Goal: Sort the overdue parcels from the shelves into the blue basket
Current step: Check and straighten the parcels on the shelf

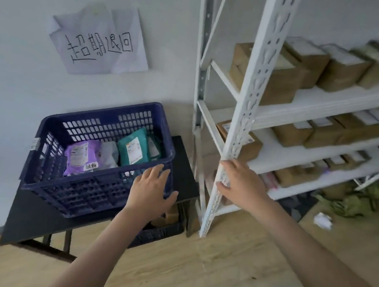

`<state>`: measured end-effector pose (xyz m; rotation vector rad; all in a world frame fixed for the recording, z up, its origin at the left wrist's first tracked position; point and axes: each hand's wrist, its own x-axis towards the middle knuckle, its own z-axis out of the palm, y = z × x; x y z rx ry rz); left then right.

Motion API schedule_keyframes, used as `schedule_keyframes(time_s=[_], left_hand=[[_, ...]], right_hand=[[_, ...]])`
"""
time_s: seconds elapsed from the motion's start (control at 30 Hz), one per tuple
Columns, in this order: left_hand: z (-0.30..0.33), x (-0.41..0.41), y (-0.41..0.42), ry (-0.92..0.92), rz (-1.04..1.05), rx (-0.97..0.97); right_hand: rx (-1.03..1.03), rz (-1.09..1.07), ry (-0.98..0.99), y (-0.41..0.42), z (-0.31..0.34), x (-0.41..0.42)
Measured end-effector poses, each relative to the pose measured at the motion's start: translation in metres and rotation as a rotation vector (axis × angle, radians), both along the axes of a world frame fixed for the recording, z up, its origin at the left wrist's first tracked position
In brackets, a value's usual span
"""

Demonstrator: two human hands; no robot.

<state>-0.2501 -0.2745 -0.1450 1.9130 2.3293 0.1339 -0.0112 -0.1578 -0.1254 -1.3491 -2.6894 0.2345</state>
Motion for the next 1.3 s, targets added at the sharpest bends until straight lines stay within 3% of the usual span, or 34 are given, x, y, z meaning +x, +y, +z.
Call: schedule_keyframes(time_s=[0.33, 0.67, 0.87, 1.3], left_hand=[[0.0, 0.176, 0.076, -0.065, -0.156, -0.013], [-0.009, 0.34, 0.166, -0.022, -0.058, -0.038], [-0.024, 0.378, 0.205, -0.045, 0.029, -0.107], [-0.07, 0.356, 0.352, -0.041, 0.107, -0.132]], right_hand=[[-0.034, -0.228, 0.008, 0.034, 0.004, 0.204], [-0.031, -0.17, -0.017, 0.142, 0.002, 0.365], [-0.046, -0.08, -0.064, 0.205, -0.019, 0.377], [-0.087, -0.034, -0.075, 0.367, -0.08, 0.334]])
